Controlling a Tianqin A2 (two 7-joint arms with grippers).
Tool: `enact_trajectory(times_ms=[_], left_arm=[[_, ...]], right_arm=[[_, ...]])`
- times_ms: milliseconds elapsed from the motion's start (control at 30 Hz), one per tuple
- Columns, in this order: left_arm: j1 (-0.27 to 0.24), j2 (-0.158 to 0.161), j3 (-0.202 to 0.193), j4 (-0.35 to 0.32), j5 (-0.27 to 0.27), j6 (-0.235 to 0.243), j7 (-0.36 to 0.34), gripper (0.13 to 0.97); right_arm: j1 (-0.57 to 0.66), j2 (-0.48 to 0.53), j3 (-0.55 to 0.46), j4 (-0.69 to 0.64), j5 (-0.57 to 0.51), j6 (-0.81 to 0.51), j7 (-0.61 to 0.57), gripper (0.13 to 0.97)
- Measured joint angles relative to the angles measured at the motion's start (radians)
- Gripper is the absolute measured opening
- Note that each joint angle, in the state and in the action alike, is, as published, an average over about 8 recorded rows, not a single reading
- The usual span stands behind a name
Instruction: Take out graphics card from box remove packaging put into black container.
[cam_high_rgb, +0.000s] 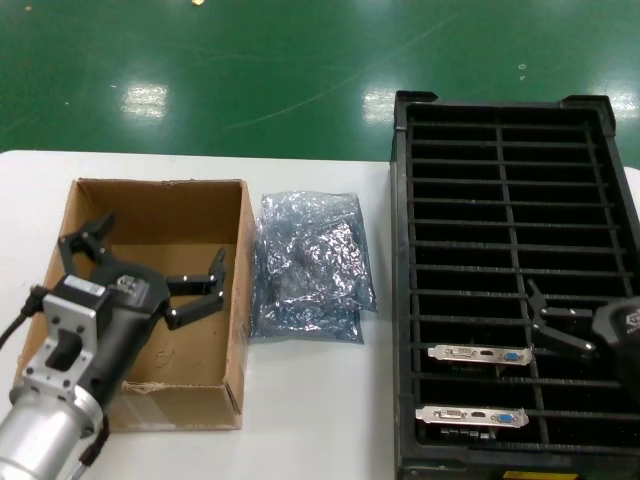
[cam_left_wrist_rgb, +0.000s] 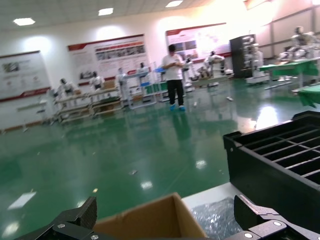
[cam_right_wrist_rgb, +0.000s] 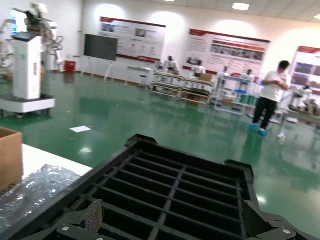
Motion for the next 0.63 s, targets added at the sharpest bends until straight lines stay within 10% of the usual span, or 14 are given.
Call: enact_trajectory(times_ms=[633], left_arm=[[0.098,0.068,0.008,0.053,-0.19,-0.157,0.096,0.966]], right_arm=[[-0.085,-0.078,0.018,0.004,0.056,0.131,-0.009,0.966]])
